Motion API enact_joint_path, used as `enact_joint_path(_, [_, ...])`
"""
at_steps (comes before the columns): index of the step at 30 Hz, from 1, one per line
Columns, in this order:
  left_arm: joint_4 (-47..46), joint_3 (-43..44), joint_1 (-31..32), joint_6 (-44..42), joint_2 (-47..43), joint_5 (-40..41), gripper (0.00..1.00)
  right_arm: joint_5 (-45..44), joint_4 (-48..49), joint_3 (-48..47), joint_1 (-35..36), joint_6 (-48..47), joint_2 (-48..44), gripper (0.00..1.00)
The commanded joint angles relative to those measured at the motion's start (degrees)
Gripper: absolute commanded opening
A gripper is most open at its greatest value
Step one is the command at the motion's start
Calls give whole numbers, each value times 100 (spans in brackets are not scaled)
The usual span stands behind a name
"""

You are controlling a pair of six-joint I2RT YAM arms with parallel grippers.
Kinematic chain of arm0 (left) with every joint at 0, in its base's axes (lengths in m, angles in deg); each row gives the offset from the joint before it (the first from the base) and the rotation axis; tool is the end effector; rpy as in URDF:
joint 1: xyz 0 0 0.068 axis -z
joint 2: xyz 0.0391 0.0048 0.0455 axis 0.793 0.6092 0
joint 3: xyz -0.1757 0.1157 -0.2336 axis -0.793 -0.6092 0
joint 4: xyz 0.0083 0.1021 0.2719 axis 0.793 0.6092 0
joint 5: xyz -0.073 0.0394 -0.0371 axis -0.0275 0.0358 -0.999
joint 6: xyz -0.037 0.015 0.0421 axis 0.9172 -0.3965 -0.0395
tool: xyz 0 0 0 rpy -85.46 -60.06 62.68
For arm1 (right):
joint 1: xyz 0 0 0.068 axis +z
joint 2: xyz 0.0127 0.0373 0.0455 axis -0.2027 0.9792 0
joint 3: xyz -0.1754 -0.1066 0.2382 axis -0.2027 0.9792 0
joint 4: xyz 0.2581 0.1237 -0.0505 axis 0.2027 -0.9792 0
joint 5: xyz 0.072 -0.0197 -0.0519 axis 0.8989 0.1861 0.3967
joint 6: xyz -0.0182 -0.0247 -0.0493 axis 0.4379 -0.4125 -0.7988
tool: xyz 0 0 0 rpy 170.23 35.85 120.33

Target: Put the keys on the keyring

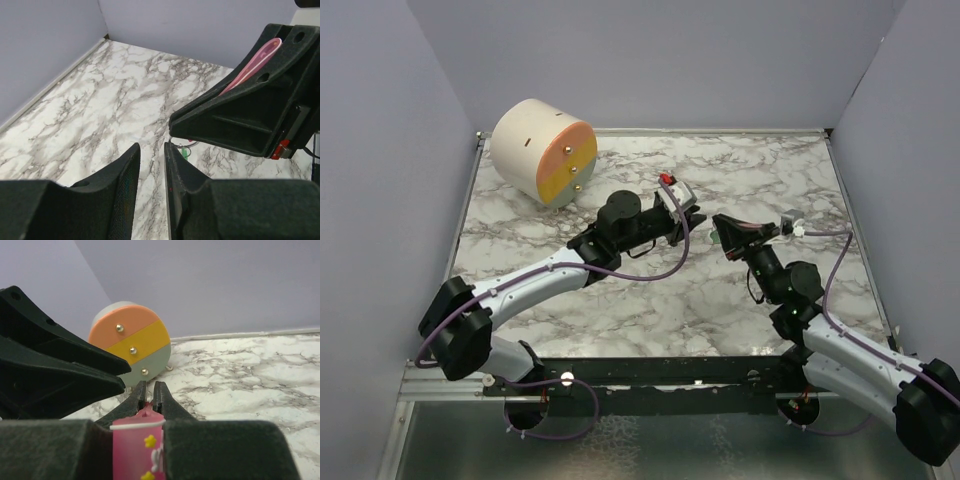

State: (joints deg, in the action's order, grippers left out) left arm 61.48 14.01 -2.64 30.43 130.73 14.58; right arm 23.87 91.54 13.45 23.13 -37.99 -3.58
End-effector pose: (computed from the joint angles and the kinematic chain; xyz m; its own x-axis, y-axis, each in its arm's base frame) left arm 0.2268 -0.2848 0.3605 0.0019 0.0158 -0.9999 0.9012 0.4334 0.0086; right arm 0.1572 0.1044 0.2717 -0.0045 0.4894 -0.8721 -0.5346 0.7358 0.4157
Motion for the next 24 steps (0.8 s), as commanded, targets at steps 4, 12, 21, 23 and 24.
enact_joint_path(4, [-555, -280, -17, 16, -679, 624, 29, -411, 1293, 257, 6, 198, 135, 1])
enact_joint_path(12, [-1702, -1183, -2, 115, -930, 64, 32, -331, 2635, 548, -4, 265, 417, 1])
enact_joint_path(21, [-2112, -1366, 92, 120, -589, -165, 33, 46, 2942, 272, -2, 498, 706, 1])
enact_joint_path(23, [-2262, -1385, 123, 153, -524, -222, 34, 86, 2942, 226, -2, 521, 720, 1])
enact_joint_path(24, [-2302, -1379, 143, 152, -485, -257, 35, 112, 2935, 200, -2, 521, 730, 1])
